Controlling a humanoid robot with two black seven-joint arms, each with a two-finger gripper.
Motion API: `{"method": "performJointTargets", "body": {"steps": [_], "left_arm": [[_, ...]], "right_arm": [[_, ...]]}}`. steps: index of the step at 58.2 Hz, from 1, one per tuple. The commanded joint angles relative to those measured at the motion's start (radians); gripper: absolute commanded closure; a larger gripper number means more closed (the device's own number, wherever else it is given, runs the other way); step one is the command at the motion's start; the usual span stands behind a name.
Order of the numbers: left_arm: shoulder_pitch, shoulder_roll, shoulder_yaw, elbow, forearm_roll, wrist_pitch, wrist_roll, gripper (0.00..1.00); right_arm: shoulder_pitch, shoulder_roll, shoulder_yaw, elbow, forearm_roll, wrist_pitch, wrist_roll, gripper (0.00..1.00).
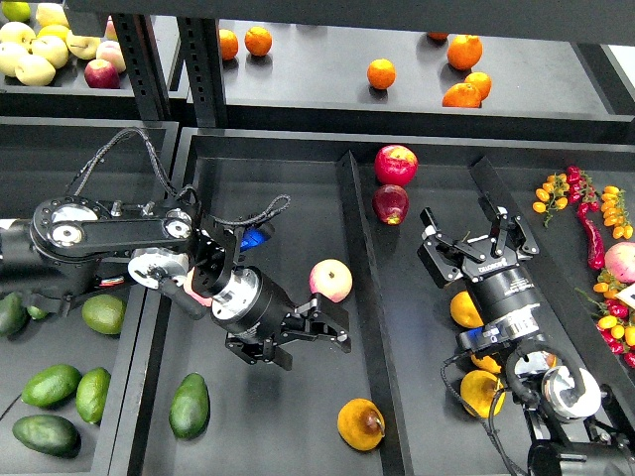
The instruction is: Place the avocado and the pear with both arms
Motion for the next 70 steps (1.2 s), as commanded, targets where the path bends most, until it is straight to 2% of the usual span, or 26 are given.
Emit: {"method": "performJointTargets", "body": {"steps": [1, 10, 19, 33, 50, 70], "left_arm": [[-0.002, 0.002, 0.024, 0.01, 0.002, -0.002, 0.0, 0.0], [-0.018, 0.0, 0.07, 0.018, 0.008, -0.002, 0.0, 0.01], [-0.077, -0.012, 0.178, 0.038, -0.004, -0.002, 0.0, 0.01], [-0.113, -0.115, 0.31, 0.093, -0.023, -0.002, 0.0, 0.01], [-0.198, -0.279, 0.53, 0.168, -0.155, -0.002, 0.0, 0.01], [-0.227, -0.279, 0.727, 0.225, -0.311, -0.002, 0.0, 0.01]], "right_arm": [[0.001, 0.0, -0.001, -0.001, 0.0, 0.0, 0.0, 0.01], [0.007, 0.0, -0.009, -0.003, 0.0, -0.001, 0.0, 0.01], [0.059, 0.0, -0.014, -0.023, -0.003, -0.014, -0.002, 0.01], [0.157, 0.0, -0.015, -0.077, -0.006, -0.044, 0.0, 0.01], [0.159, 0.0, -0.021, -0.078, -0.026, -0.044, -0.002, 0.01], [0.161, 0.0, -0.023, -0.081, -0.026, -0.044, -0.003, 0.01]]}}
